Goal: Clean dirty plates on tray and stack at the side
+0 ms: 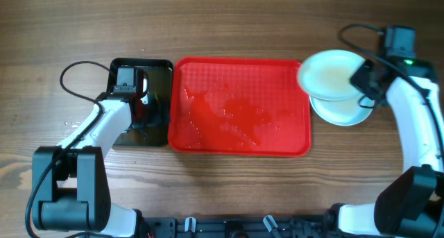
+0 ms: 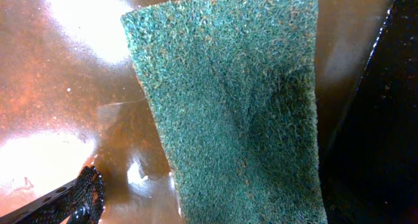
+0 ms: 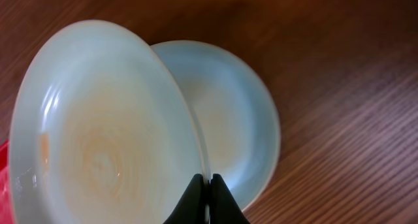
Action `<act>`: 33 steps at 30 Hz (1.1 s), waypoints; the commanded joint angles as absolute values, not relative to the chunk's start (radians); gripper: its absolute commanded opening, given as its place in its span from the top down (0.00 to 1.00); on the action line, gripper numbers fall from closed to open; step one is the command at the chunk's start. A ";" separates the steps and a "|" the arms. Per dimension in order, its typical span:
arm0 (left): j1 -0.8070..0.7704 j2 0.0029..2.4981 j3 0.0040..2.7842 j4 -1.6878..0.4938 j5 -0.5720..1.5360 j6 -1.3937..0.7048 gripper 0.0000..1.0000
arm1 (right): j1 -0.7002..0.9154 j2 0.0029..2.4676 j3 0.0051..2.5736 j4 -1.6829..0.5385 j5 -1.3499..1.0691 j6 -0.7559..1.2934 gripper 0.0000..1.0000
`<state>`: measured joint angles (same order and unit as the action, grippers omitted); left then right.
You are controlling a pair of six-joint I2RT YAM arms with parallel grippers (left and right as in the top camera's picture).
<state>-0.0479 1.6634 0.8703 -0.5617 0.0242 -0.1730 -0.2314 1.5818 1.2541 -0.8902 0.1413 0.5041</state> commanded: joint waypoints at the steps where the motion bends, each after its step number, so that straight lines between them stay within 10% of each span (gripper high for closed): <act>1: -0.065 1.671 0.862 -0.566 0.063 -0.171 0.00 | -0.320 1.567 1.195 -0.891 0.096 0.497 0.96; 4: -0.065 1.671 0.862 -0.566 0.063 -0.171 0.00 | -0.340 1.567 1.152 -0.870 0.078 0.463 0.95; 7: -0.065 1.654 0.862 -0.567 0.063 -0.171 0.00 | -0.340 1.567 1.152 -0.873 -0.059 0.413 0.62; 18: 0.134 1.324 0.865 -0.704 0.117 -0.303 0.00 | -0.035 1.507 1.172 -0.907 -0.263 0.183 0.44; 20: 0.151 1.324 0.865 -0.802 0.120 -0.303 0.00 | 0.039 1.484 1.172 -0.936 -0.262 0.186 0.01; 33: -0.188 0.794 0.755 -0.769 -0.020 -0.241 0.00 | 0.286 1.006 1.081 -0.946 0.004 0.286 0.00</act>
<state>-0.1398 0.9527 0.8108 -0.7837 0.0410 -0.2485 0.2512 1.1191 1.1416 -0.9615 -0.0547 0.2562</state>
